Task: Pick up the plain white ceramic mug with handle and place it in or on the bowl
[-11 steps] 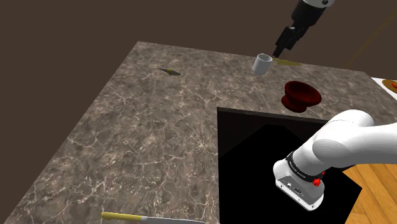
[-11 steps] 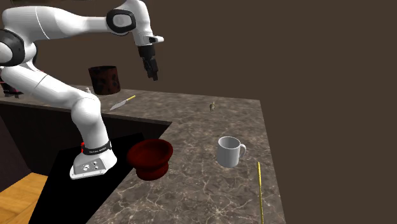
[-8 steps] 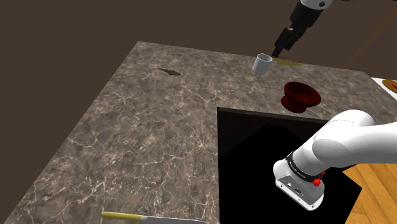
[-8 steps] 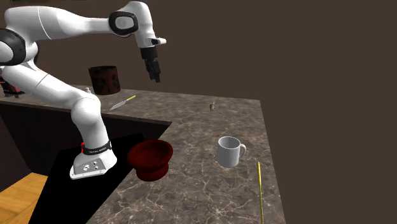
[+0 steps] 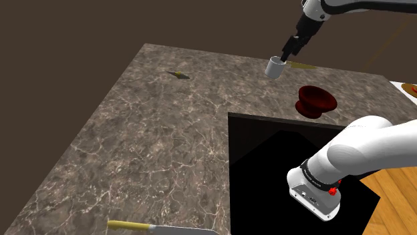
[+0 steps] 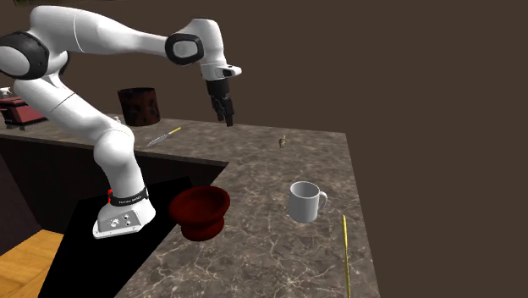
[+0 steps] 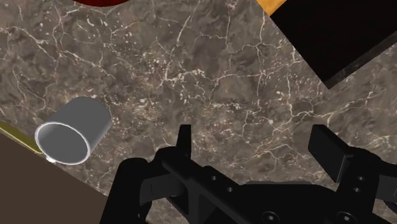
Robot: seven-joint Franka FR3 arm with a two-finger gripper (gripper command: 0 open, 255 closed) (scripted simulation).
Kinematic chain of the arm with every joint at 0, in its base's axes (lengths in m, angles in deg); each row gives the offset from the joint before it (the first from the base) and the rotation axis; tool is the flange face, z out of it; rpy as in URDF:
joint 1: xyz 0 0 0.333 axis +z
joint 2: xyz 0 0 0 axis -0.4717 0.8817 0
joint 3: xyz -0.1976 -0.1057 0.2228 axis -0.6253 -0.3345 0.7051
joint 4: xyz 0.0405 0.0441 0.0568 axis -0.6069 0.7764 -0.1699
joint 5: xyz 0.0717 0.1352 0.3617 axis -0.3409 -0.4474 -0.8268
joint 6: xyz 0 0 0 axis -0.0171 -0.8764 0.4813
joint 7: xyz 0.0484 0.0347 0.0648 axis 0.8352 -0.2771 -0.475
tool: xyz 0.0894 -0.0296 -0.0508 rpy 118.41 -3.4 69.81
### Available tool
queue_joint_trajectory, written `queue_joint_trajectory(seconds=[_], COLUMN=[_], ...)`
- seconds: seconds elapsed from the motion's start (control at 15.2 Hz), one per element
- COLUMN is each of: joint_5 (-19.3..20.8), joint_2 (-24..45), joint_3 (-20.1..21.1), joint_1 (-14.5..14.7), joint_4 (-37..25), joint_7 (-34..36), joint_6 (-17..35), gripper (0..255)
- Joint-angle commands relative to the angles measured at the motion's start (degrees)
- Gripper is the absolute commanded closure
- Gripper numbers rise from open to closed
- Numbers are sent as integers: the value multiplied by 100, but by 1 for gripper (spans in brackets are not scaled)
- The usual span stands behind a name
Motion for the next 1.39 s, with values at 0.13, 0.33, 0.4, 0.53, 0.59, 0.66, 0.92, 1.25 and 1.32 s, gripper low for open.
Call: queue_joint_trajectory(seconds=[0.13, 0.33, 0.4, 0.53, 0.59, 0.66, 0.92, 1.25, 1.32], joint_5=[37, -28, -68, -184, -261, -351, -845, -1702, -1881], joint_2=[666, 1206, 1396, 1790, 1995, 2204, 3088, 4281, 4523], joint_3=[-423, -730, -833, -1034, -1132, -1227, -1569, -1788, -1792], joint_1=[-39, -42, -36, -23, -15, -8, -1, -178, -250], joint_4=[-135, -312, -386, -555, -651, -755, -1245, -2041, -2226], joint_7=[-392, -708, -821, -1061, -1189, -1324, -1923, -2751, -2908], joint_6=[606, 1010, 1137, 1376, 1487, 1593, 1941, 2165, 2179], gripper=[0, 0, 0, 0, 0, 0, 0, 0, 0])
